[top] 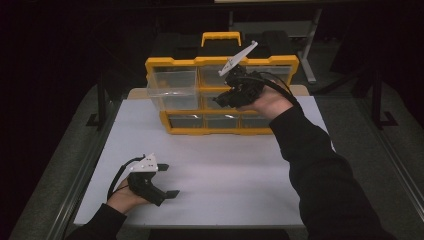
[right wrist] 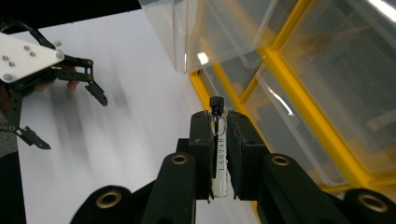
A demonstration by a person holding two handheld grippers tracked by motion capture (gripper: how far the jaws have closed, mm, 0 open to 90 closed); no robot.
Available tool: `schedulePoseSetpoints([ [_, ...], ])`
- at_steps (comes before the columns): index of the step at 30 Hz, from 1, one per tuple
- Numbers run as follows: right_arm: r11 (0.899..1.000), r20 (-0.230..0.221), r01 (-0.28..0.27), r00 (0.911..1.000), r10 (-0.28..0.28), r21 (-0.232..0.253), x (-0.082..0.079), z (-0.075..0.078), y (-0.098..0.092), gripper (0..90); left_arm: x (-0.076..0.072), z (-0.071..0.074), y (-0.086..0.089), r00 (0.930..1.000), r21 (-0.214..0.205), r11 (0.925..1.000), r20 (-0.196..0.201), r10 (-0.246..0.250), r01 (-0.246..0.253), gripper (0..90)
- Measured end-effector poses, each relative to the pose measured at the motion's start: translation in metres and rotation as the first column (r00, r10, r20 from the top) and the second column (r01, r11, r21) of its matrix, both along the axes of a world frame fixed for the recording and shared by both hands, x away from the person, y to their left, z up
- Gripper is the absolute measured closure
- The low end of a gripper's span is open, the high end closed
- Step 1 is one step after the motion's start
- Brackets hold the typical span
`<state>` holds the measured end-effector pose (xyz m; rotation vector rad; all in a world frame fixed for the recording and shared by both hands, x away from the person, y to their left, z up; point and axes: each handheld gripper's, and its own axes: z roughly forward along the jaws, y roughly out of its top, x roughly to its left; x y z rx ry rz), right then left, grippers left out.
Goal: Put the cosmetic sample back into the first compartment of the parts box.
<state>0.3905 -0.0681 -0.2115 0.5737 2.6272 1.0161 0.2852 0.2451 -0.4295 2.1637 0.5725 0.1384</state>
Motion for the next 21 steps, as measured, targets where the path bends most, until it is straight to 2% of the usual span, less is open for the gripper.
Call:
schedulePoseSetpoints([
  [11, 1.0, 0.019, -0.008, 0.9998, 0.008, 0.01, 0.004, 0.025, 0.009, 79.1, 0.0, 0.0, 0.0, 1.0, 0.0, 1.0, -0.002, -0.002, 0.002, 0.0],
  [21, 1.0, 0.026, -0.01, 0.9996, 0.01, 0.029, 0.014, 0.043, 0.021, 79.1, 0.0, 0.0, 0.001, 1.0, 0.0, 1.0, -0.002, -0.002, 0.002, 0.0],
])
